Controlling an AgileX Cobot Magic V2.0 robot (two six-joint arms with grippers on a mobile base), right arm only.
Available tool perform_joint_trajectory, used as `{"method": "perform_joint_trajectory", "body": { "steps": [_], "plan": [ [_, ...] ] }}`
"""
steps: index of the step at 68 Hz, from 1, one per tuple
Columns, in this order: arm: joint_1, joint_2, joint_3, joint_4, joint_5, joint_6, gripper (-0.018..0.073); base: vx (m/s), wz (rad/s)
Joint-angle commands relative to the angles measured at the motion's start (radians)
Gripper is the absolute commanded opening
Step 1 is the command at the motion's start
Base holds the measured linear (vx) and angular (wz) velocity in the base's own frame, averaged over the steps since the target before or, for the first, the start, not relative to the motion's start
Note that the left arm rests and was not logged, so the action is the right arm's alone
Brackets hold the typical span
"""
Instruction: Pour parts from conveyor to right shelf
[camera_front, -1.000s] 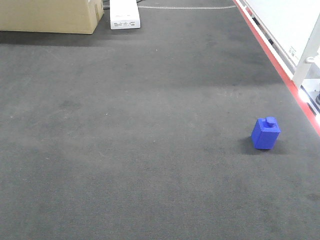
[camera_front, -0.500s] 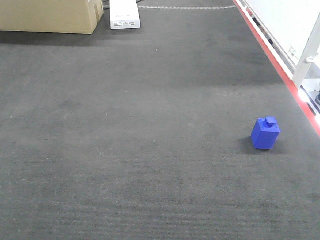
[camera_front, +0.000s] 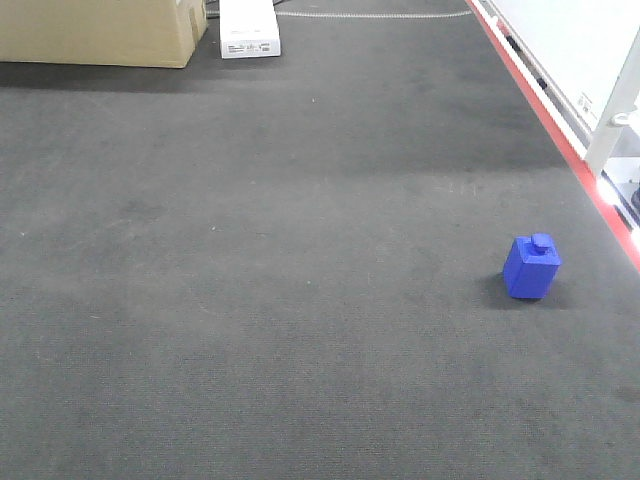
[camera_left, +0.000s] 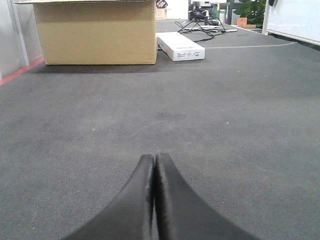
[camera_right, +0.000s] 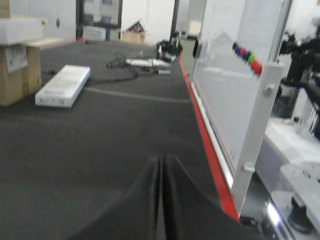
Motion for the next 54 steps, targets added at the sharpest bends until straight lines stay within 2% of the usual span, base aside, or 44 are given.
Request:
{"method": "perform_joint_trajectory", "body": {
  "steps": [1,9,15,28,34,42,54],
  "plan": [
    [-0.005,0.029,-0.034,-0.006,-0.078,-0.007,0.0025,0.0,0.0],
    [-0.005,0.044,-0.034,-0.003,-0.046,-0.005,0.0093,0.0,0.0],
    [-0.005,0.044,-0.034,-0.003,-0.016,-0.005,0.0207,0.0,0.0],
    [-0.005,0.044,-0.034,0.019,0.096,0.017,0.0589,0.0,0.0],
    [-0.005,0.044,-0.034,0.023,0.068,0.017,0.0707,0.0,0.0],
    [-0.005,0.044,-0.042,0.042,0.035,0.025,0.0723,0.0,0.0],
    [-0.006,0.119,-0.177,0.131,0.347,0.074,0.067,0.0,0.0]
  ]
}}
